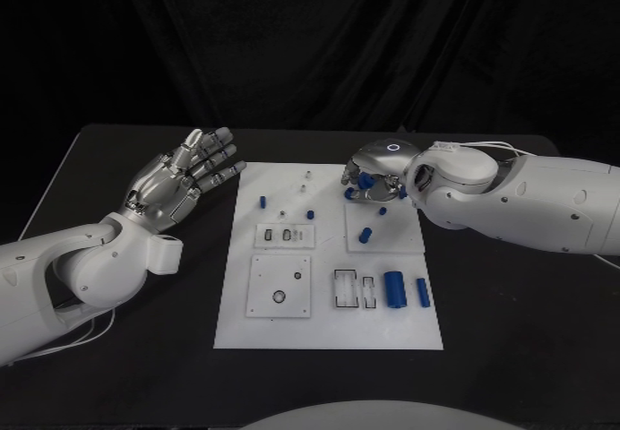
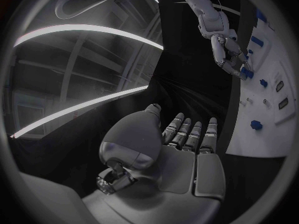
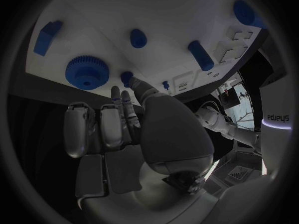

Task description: Assemble the parts on the task board

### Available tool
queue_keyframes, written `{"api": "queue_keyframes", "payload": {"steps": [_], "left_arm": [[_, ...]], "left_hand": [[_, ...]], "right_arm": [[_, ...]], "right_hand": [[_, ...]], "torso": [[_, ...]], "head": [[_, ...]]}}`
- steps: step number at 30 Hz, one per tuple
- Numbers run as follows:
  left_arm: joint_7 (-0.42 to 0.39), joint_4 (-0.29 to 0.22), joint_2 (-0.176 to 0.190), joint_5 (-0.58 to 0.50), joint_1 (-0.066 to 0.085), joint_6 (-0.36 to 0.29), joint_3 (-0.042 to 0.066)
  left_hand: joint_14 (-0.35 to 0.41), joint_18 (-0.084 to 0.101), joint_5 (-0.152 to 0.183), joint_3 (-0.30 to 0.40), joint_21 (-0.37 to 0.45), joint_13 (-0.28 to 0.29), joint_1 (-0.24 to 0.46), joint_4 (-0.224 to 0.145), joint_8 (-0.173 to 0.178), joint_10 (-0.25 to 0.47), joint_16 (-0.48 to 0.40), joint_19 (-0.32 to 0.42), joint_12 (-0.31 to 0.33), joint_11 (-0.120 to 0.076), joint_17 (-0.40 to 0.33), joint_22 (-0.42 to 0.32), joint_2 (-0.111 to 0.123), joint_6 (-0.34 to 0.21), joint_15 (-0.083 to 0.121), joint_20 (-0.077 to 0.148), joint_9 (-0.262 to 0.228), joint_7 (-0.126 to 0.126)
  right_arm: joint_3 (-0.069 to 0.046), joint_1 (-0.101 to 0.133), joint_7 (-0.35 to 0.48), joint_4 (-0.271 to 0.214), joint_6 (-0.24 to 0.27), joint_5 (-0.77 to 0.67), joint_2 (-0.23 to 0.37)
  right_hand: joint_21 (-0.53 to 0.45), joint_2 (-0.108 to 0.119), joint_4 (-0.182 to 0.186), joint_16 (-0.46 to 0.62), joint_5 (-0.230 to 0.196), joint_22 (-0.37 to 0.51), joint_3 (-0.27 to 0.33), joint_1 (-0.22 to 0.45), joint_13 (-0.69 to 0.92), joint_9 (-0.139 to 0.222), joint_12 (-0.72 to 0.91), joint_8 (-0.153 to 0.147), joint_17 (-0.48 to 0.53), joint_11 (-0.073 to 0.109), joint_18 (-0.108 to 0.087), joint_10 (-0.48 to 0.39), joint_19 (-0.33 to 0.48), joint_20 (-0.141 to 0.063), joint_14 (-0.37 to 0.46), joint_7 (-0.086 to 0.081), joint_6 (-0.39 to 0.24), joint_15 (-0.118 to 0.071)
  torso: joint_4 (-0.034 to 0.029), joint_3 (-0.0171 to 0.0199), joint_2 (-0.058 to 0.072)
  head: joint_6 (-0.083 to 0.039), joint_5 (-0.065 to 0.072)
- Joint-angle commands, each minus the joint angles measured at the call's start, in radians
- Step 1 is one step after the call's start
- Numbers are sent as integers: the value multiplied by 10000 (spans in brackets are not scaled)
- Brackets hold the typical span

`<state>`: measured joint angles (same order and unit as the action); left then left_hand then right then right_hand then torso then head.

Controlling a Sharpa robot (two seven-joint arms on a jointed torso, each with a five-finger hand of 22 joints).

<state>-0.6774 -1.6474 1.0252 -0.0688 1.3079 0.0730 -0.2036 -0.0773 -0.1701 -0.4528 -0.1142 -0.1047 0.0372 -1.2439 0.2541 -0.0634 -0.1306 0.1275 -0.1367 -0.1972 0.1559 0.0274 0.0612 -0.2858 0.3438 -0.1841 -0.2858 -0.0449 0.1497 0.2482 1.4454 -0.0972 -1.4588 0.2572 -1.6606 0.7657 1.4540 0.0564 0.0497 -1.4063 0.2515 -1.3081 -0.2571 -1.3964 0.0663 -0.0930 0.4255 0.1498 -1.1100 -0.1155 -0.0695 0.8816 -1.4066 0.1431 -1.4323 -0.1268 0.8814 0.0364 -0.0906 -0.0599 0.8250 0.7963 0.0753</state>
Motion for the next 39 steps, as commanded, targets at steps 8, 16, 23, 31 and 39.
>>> {"api": "queue_keyframes", "payload": {"steps": [8, 16, 23, 31, 39], "left_arm": [[-2082, 19, -20, -1, 22, 244, -8], [-2057, 75, -44, -1, 21, 283, -19], [-2027, 90, -26, -1, 21, 312, -28], [-2007, 88, 1, -1, 20, 315, -33], [-1986, 102, 9, -1, 20, 294, -36]], "left_hand": [[5, 37, -201, 128, -70, 14, -197, -132, -48, 18, 71, -59, -68, 46, 19, 4, 1, 110, -98, -36, -14, 49], [9, 44, -305, 194, -74, 15, -253, -208, -53, 20, 77, -62, -79, 56, 19, 4, -2, 135, -104, -38, -17, 57], [8, 54, -413, 275, -82, 17, -316, -304, -66, 14, 92, -69, -98, 76, 21, 5, -1, 194, -113, -40, -25, 71], [4, 57, -466, 314, -83, 20, -341, -351, -84, 2, 102, -71, -117, 92, 22, 4, 3, 261, -112, -39, -35, 89], [0, 58, -506, 345, -88, 23, -360, -392, -104, -11, 112, -77, -134, 108, 24, 6, 8, 331, -113, -40, -45, 100]], "right_arm": [[-8, -178, 364, 202, 573, -85, -113], [-9, -242, 496, 310, 695, -85, -199], [-9, -262, 530, 341, 980, -85, -193], [-19, -119, 533, 178, 1723, 64, -117], [-33, 384, 448, 135, 1839, 338, -308]], "right_hand": [[67, 70, 36, -129, 126, -141, -368, -115, -3, -144, -179, 98, -247, 89, 105, 508, -77, -54, -175, -25, 476, -80], [94, 106, 34, -152, 118, -233, -619, -191, -4, -341, -335, 259, -366, 221, 121, 978, -132, -162, -246, -31, 974, -197], [100, 23, -154, -122, 196, -285, -910, -495, 13, -571, -466, 418, -379, 387, 128, 1563, -160, -298, -275, -57, 1385, -341], [35, 2, -320, -9, 197, -215, -1048, -683, 21, -781, -627, 520, -234, 453, 111, 1970, -99, -370, -228, -47, 1653, -406], [55, 29, -314, -15, 174, -273, -1032, -648, 17, -865, -717, 559, -279, 466, 124, 2091, -138, -389, -255, -33, 1754, -421]], "torso": [[17, -3, -2], [2, 1, 4], [19, 1, 5], [18, -7, 4], [24, -5, 4]], "head": [[32, -49], [56, -20], [45, -53], [17, -128], [-12, -248]]}}
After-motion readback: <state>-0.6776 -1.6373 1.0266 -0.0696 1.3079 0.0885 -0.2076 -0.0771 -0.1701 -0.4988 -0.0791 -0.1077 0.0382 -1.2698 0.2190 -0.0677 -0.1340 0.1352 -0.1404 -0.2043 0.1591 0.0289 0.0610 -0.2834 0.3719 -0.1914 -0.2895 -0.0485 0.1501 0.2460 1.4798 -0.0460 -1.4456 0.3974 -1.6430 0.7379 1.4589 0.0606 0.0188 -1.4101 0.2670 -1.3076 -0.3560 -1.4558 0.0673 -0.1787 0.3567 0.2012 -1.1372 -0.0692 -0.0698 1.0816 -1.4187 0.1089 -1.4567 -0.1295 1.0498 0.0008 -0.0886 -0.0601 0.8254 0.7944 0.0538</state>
